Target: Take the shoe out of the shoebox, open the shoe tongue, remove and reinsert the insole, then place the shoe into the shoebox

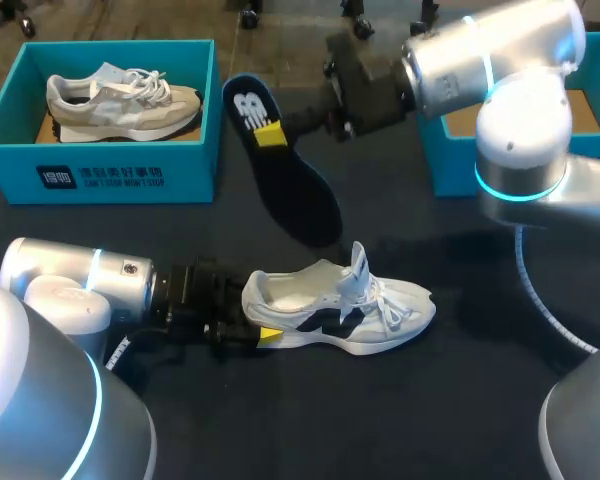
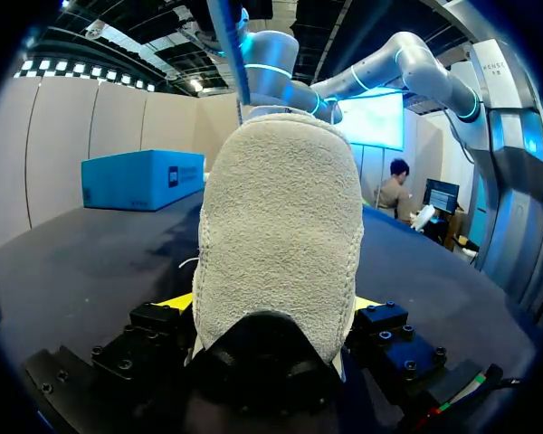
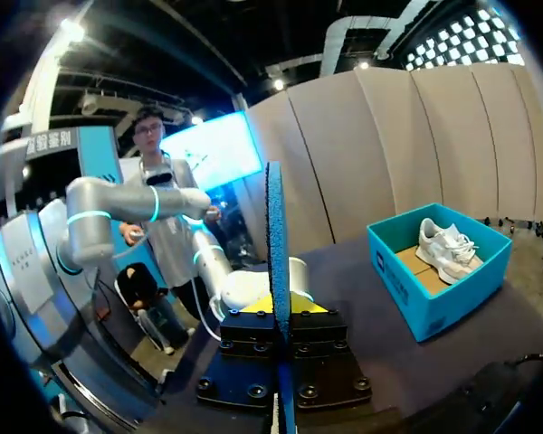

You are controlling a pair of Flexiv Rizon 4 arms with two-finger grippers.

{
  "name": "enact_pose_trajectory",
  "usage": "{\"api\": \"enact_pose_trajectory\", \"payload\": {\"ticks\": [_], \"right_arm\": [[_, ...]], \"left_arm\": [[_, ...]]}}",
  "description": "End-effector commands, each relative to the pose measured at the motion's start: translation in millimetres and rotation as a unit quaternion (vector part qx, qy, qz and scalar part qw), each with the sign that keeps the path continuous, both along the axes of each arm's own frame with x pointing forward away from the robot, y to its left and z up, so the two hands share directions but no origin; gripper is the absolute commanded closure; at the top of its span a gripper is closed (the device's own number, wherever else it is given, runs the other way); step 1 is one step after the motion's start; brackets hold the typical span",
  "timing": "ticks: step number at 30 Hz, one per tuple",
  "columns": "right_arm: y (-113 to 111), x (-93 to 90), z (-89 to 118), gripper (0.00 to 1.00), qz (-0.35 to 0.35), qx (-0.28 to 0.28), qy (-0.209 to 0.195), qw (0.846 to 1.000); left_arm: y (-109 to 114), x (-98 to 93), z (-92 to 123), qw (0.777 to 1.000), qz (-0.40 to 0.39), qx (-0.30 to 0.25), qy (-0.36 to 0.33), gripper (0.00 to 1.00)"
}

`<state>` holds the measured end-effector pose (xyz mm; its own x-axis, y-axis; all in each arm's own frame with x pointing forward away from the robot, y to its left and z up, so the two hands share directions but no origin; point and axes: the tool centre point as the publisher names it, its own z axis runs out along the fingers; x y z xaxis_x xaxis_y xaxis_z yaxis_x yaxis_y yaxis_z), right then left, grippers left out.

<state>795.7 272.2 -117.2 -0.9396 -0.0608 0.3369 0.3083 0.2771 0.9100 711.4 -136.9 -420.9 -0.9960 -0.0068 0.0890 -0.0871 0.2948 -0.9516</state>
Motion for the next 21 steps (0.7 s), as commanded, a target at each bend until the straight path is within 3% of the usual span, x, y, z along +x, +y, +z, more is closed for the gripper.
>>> {"api": "enact_pose_trajectory", "payload": {"ticks": [1, 9, 13, 21], "right_arm": [[-11, 3.2, 17, 1.00, 0.007, 0.017, 0.017, 1.000], [-19, -11.6, 42, 1.00, 0.031, 0.068, 0.059, 0.995], [-22, -15.6, 50, 1.00, 0.038, 0.048, 0.103, 0.993], [-25, -15.5, 51, 1.00, 0.041, 0.029, 0.109, 0.993]], "left_arm": [[-1, 1.4, -3, 1.000, 0.000, 0.002, 0.001, 1.00], [-1, 1.4, -3, 1.000, 0.000, 0.002, 0.001, 1.00], [-1, 1.4, -3, 1.000, 0.000, 0.002, 0.001, 1.00], [-1, 1.4, -3, 1.000, 0.000, 0.002, 0.001, 1.00]]}}
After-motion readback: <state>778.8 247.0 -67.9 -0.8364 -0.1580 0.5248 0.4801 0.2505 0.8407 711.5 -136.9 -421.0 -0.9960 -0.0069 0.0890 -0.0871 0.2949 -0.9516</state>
